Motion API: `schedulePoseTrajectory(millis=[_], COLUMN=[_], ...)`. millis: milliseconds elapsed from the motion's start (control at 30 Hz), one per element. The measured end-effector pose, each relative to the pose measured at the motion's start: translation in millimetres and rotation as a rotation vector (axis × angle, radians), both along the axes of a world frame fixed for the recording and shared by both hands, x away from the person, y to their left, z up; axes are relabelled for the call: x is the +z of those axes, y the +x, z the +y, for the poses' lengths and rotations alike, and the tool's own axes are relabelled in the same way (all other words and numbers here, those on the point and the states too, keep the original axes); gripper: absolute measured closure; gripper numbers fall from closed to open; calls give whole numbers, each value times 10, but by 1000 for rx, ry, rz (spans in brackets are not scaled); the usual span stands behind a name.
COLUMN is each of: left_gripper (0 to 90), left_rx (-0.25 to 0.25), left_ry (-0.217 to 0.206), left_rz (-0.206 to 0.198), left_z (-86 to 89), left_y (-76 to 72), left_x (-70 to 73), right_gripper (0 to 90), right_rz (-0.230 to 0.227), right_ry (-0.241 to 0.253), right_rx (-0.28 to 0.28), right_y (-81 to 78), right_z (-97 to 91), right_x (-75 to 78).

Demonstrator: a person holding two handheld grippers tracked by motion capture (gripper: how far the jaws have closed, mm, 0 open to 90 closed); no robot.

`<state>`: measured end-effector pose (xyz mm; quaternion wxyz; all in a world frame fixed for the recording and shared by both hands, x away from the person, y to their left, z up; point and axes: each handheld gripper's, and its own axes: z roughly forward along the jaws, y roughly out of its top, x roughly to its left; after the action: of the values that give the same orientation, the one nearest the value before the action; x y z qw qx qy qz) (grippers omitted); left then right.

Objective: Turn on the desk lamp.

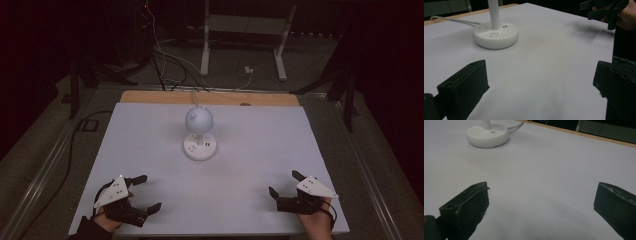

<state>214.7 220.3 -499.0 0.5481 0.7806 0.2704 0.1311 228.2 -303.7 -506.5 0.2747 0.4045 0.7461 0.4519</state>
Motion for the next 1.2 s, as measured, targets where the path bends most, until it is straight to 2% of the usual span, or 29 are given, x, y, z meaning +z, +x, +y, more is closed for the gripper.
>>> schedulePoseTrajectory(millis=[67, 300, 533, 733, 900, 933, 1200], left_gripper=[3, 3, 3, 3, 3, 3, 3], left_rx=[-1, 2, 3, 4, 5, 5, 3], left_ry=[-4, -11, -12, -20, -15, -12, -9], left_rz=[3, -1, -4, -7, -9, -9, -10], left_z=[6, 12, 14, 16, 14, 13, 7], left_y=[-3, 4, 4, 1, 3, 2, 3], left_x=[5, 5, 6, 12, 10, 8, 8], right_gripper=[0, 0, 0, 0, 0, 0, 0], right_rz=[2, 10, 33, 35, 36, 57, 61], right_ry=[-4, 39, 41, 35, 34, 73, 81], right_rx=[1, 6, 11, 6, 7, 17, 41], right_y=[2, 16, 32, 22, 18, 22, 27], right_z=[-2, -25, -19, -4, 15, 20, 85], right_x=[2, 17, 7, 19, 47, 64, 168])
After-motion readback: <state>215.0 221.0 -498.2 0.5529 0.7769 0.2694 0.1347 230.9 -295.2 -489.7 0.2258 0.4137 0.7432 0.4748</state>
